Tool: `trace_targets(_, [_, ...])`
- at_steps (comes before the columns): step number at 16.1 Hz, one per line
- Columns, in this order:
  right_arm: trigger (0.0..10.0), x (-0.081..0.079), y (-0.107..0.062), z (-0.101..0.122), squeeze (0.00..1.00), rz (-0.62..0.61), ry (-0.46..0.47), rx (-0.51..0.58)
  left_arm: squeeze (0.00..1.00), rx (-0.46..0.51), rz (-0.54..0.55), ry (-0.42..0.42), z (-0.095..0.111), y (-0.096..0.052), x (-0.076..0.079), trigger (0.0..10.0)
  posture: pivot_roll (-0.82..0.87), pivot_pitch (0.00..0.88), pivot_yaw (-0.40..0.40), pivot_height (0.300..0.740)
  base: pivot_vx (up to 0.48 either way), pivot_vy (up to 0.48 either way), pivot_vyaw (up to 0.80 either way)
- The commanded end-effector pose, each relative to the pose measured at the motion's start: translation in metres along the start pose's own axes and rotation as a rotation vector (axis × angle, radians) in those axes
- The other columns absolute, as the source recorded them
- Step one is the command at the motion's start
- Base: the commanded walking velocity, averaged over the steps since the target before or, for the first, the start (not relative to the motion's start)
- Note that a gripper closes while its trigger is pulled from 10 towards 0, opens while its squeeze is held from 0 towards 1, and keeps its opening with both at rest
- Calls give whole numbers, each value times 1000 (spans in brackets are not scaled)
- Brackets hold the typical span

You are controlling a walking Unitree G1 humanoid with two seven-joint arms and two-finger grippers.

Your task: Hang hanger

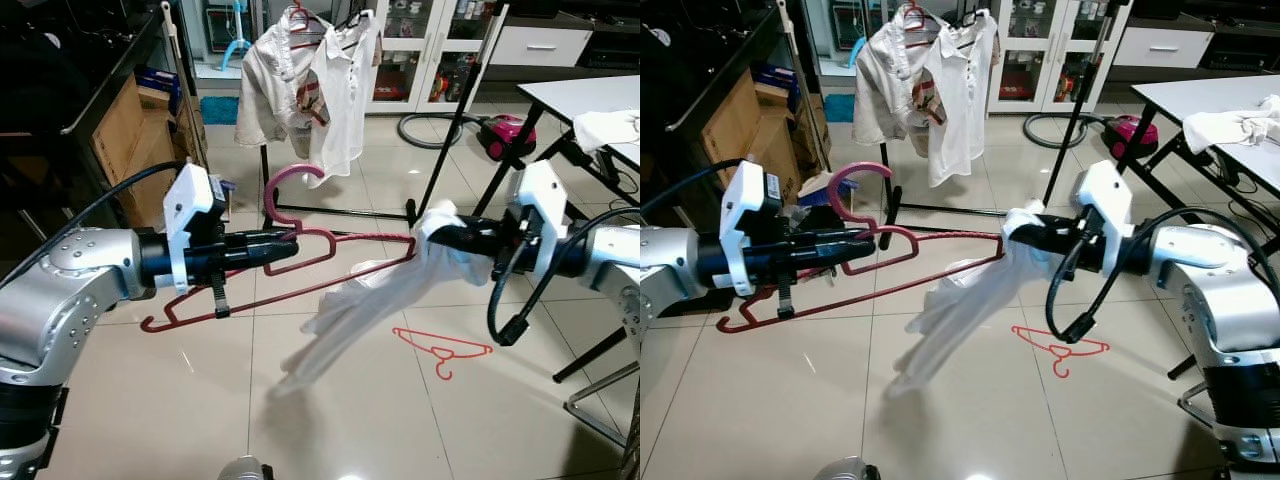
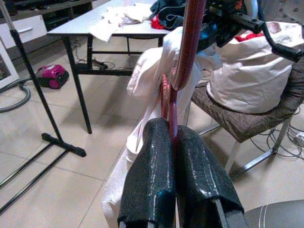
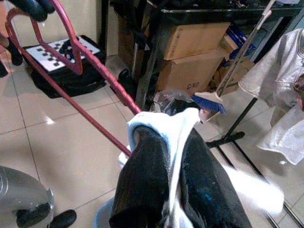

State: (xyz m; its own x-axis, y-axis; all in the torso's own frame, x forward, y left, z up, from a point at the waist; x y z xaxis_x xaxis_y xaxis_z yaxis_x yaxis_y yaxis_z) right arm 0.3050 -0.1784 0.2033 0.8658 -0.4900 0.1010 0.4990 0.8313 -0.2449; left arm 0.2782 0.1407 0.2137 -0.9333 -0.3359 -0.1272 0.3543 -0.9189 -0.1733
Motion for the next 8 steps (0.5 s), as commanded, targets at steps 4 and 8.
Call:
trace_targets(4, [10000, 14, 6, 25, 0, -88, -69, 88, 0, 22, -13, 35, 9, 4, 0, 10000, -32, 0, -8, 740, 0, 0, 0])
trace_targets(8, [10000, 38, -4, 36, 0, -217, -100, 112, 0, 16, -10, 35, 8, 1, 0, 10000, -25, 0, -13, 740, 0, 0, 0])
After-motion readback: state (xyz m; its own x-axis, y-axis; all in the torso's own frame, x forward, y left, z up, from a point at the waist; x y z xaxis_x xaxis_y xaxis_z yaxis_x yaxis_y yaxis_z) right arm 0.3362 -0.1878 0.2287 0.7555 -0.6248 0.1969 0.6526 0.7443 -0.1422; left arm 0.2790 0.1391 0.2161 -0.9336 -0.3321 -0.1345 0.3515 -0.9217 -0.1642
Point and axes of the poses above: a point about 5 cm out from each wrist's last joint towards the gripper, its own y axis pointing out of the wrist towards the gripper, its own z axis along the axis of the wrist's last joint, x = y × z, the point moved 3 cm from there along y, pointing out of the wrist towards the gripper, and after that the axes turned 4 degrees about y, right-handed, at the moved point
